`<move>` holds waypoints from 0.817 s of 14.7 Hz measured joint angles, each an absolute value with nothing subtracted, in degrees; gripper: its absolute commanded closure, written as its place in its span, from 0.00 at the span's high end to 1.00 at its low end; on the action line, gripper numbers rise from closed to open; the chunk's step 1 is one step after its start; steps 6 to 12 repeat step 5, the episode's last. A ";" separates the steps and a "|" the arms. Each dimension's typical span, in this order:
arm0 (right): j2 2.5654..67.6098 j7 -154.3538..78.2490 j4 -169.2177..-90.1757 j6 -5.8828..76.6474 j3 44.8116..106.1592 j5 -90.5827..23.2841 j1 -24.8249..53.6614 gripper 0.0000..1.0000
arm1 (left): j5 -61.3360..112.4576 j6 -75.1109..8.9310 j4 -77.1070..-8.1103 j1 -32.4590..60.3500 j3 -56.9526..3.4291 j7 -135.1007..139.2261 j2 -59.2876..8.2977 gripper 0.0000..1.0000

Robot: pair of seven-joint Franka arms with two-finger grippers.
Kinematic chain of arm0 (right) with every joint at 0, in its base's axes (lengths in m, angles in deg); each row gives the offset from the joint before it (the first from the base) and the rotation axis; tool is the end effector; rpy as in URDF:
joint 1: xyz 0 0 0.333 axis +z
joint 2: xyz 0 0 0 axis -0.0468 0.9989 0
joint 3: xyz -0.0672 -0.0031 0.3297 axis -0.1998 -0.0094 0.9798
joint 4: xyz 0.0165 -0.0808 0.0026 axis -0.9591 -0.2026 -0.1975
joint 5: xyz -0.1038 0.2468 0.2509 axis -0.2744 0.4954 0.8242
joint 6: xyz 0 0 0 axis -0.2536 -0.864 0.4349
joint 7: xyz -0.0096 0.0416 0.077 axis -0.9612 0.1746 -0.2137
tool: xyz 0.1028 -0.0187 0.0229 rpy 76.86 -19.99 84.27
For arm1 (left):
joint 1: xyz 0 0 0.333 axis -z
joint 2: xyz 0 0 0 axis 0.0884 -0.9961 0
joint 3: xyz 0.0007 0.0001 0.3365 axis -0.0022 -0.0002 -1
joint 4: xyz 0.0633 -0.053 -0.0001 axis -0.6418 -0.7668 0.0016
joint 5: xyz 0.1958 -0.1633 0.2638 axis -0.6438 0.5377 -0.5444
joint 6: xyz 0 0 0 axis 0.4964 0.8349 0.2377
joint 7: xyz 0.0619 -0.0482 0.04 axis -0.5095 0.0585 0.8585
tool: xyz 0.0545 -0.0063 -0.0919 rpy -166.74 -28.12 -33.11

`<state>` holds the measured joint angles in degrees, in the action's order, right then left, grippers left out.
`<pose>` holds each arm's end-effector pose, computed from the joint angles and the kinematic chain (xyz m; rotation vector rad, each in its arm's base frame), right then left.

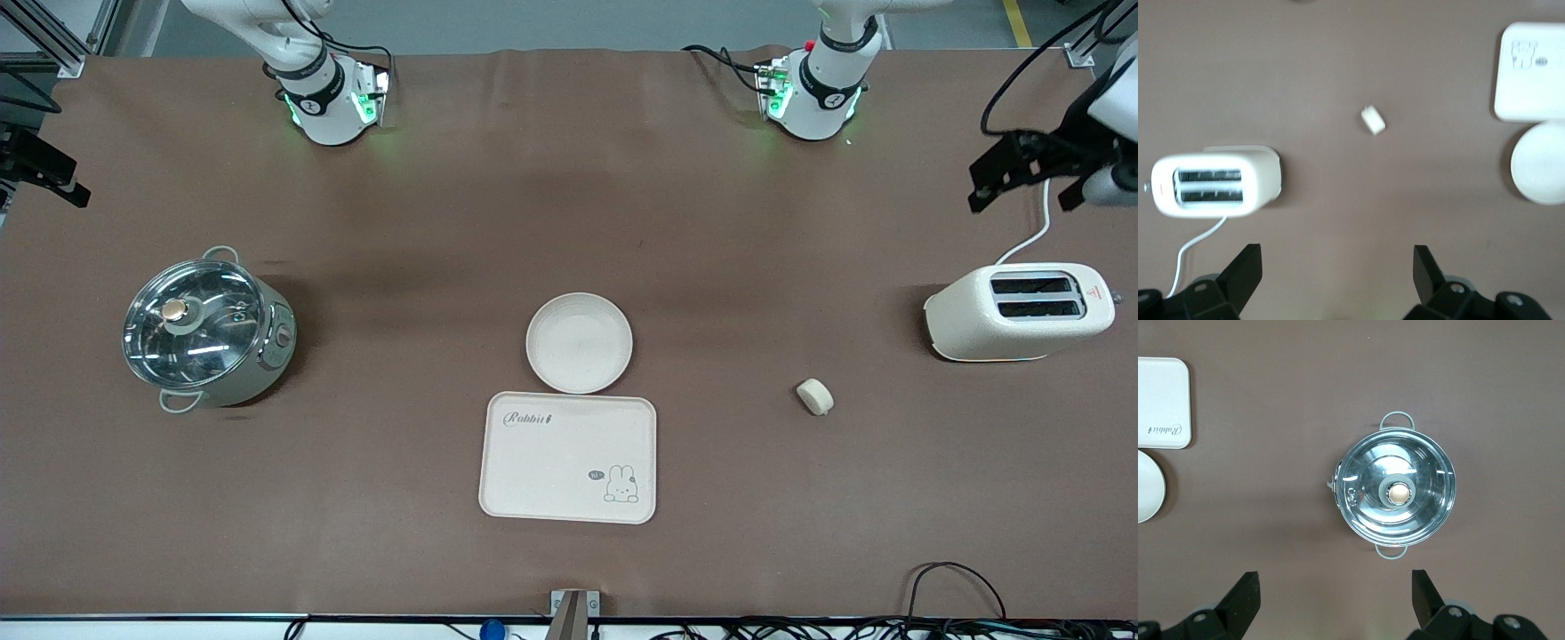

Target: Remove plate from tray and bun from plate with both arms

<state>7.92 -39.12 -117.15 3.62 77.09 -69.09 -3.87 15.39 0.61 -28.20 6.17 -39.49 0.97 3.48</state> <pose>0.4932 -0.0419 0.6965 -3.1126 0.0242 -0.0306 0.4922 -0.0566 0.7016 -3.1178 0.0298 -0.0424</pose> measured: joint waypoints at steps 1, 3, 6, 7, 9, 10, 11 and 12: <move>7.92 -39.12 -117.15 3.60 77.10 -69.09 -3.87 1.00 | 15.51 1.92 -28.77 6.39 -39.75 0.90 4.62 1.00; 7.92 -39.11 -117.15 3.59 77.11 -69.09 -3.87 1.00 | 15.53 3.20 -30.03 6.63 -39.83 0.90 6.52 1.00; 7.92 -39.11 -117.15 3.59 77.12 -69.09 -3.87 1.00 | 15.53 3.30 -30.61 6.65 -39.85 0.90 7.36 1.00; 7.92 -39.11 -117.15 3.59 77.12 -69.09 -3.87 1.00 | 15.53 3.30 -30.61 6.65 -39.85 0.90 7.36 1.00; 7.92 -39.11 -117.15 3.59 77.12 -69.09 -3.87 1.00 | 15.53 3.30 -30.61 6.65 -39.85 0.90 7.36 1.00; 7.92 -39.11 -117.15 3.59 77.12 -69.09 -3.87 1.00 | 15.53 3.30 -30.61 6.65 -39.85 0.90 7.36 1.00; 7.92 -39.11 -117.15 3.59 77.12 -69.09 -3.87 1.00 | 15.53 3.30 -30.61 6.65 -39.85 0.90 7.36 1.00; 7.92 -39.11 -117.15 3.59 77.12 -69.09 -3.87 1.00 | 15.53 3.30 -30.61 6.65 -39.85 0.90 7.36 1.00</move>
